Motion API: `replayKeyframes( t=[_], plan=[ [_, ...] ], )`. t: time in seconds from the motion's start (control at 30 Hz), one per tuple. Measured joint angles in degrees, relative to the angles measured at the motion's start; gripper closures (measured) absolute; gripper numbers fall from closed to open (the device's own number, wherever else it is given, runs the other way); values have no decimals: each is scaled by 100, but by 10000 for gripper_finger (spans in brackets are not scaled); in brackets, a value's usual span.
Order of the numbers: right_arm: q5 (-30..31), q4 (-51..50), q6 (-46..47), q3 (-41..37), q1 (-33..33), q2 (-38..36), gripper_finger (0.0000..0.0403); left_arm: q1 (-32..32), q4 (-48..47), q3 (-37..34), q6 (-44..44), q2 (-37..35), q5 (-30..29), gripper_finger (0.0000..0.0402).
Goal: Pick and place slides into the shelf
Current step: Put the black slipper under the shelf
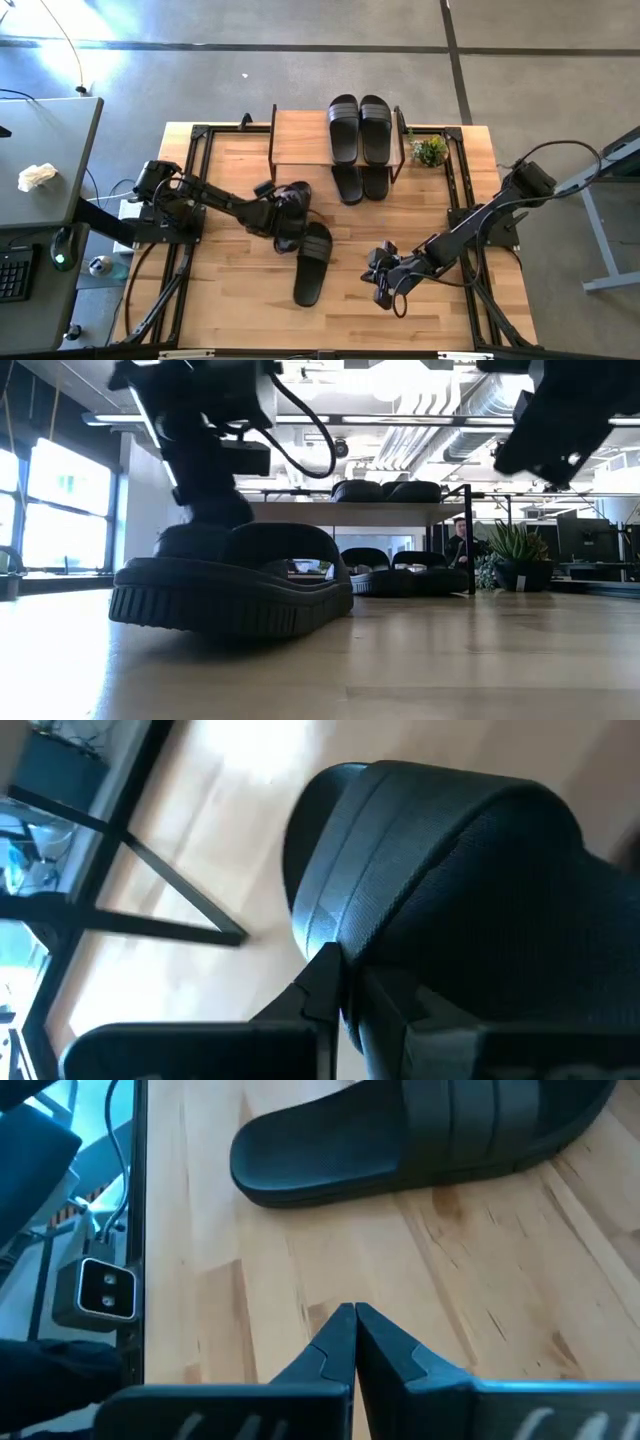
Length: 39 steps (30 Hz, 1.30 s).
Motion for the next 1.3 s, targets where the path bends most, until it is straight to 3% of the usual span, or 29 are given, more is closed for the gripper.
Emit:
replayKeyframes(
  t=[0.67,1.07,1.3],
  plan=[
    [125,103,97,-159,-77,0,403,1505,641,0,831,1,-194,393],
    [152,96,99,-159,-76,0,403,1790,945,4,1242,-5,-19,392],
    [154,94,99,-156,-77,0,403,1781,942,8,1248,-5,60,352]
  ],
)
